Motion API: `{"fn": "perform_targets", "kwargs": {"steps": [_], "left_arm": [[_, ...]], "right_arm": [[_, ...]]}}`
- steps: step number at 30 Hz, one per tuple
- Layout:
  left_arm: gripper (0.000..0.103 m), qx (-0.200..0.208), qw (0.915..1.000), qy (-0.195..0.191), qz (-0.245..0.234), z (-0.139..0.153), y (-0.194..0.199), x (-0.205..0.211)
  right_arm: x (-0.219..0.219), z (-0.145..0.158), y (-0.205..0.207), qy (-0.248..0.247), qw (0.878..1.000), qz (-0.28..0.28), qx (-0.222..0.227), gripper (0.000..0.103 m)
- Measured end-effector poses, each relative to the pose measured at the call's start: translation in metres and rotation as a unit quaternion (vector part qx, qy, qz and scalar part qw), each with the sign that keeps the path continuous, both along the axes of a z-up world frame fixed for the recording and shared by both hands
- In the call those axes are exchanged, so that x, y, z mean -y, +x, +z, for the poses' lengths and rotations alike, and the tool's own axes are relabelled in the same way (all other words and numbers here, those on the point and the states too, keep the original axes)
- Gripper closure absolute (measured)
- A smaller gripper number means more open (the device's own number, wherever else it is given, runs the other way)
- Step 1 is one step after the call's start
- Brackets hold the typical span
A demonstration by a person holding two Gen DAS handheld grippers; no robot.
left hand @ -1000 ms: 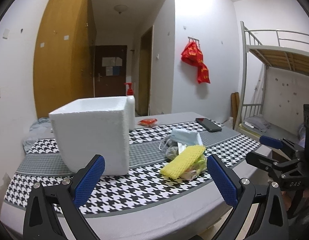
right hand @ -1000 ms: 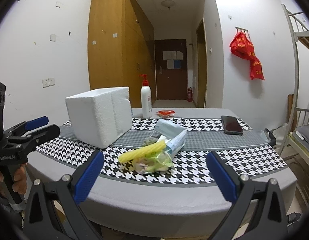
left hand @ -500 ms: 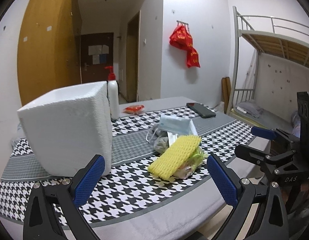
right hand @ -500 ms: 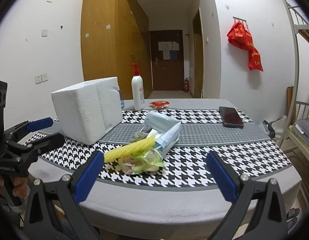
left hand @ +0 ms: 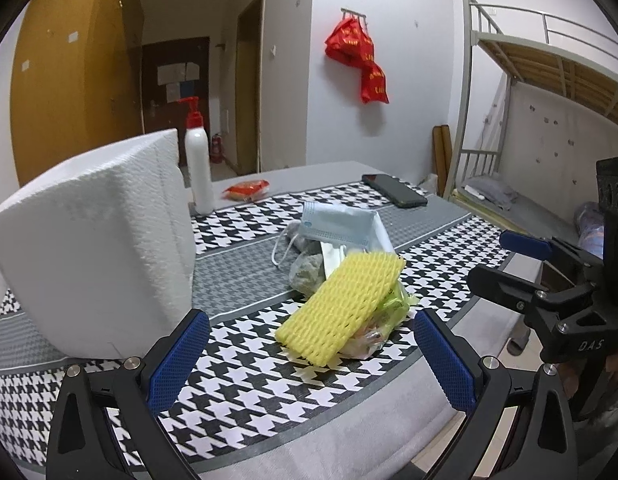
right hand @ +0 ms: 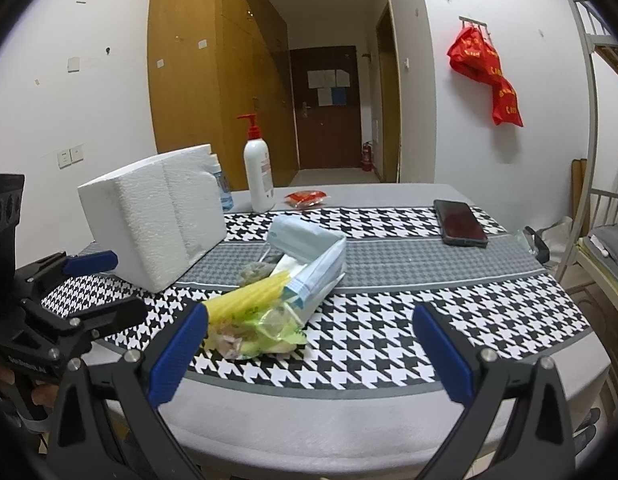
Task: Organize soft objects
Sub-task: 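Reach the left gripper to the yellow foam net and close on it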
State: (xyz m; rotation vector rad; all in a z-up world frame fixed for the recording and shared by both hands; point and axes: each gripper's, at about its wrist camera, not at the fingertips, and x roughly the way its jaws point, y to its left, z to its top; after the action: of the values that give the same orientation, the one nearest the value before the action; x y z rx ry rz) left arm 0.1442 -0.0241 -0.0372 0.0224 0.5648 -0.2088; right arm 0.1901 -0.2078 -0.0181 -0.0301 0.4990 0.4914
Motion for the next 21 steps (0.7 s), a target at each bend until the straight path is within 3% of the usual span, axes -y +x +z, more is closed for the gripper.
{"fn": "perform_targets", "kwargs": {"steps": [10, 21], "left_arm": [[0.003, -0.040, 0.9991, -0.003, -0.008, -0.013, 0.031, 0.004], [0.027, -0.099, 0.9948, -0.023, -0.012, -0.032, 0.059, -0.001]], "right_arm": [[0.003, -0.008, 0.013, 0.000, 1.000, -0.008, -0.015, 0.000], [0.008, -0.017, 0.024, 0.004, 1.000, -0.014, -0.027, 0.000]]}}
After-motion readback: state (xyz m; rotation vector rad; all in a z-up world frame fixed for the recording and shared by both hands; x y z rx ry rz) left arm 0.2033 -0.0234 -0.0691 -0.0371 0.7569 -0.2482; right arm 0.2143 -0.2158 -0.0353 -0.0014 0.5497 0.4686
